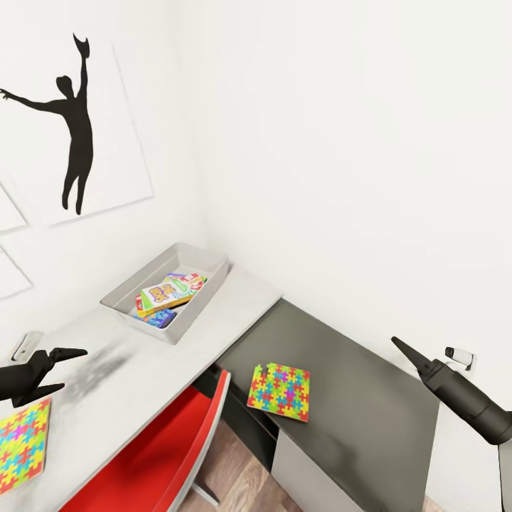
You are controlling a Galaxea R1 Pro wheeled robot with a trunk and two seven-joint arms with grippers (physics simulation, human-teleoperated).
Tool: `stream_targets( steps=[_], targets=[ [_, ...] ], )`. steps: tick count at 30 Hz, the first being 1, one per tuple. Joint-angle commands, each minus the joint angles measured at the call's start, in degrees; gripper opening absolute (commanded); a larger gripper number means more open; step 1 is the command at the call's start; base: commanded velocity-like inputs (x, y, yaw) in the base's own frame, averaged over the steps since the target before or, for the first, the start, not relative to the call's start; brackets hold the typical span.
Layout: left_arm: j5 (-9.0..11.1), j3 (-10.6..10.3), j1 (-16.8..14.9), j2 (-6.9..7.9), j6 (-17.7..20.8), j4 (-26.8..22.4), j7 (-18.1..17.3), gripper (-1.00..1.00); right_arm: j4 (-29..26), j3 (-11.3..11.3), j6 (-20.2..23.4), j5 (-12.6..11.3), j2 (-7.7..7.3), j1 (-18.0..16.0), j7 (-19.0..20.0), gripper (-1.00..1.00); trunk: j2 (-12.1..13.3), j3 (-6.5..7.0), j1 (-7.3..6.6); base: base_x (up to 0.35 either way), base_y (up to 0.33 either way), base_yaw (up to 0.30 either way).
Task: Put all the toys in the child's room - the three board games (two on the bed and one on the table), the two jigsaw puzzles on the table, and the tennis ball on the table - inside the toy box on the table in the child's room.
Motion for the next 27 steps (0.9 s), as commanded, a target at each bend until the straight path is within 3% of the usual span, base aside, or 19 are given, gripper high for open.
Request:
stream_targets(
  steps=[1,27],
  targets=[
    [0.6,0.1,0.0,0.01,0.1,0.0,0.6,1.0,0.0,0.0,0.4,-0.2,0.0,-0.1,0.1,1.0,-0.1,-0.03,0.04,0.0,0.0,-0.171],
    [0.6,0.1,0.0,0.01,0.1,-0.1,0.6,1.0,0.0,0.0,0.4,-0.2,0.0,-0.1,0.1,1.0,-0.1,2.12,0.04,0.0,0.0,-0.171]
  ],
)
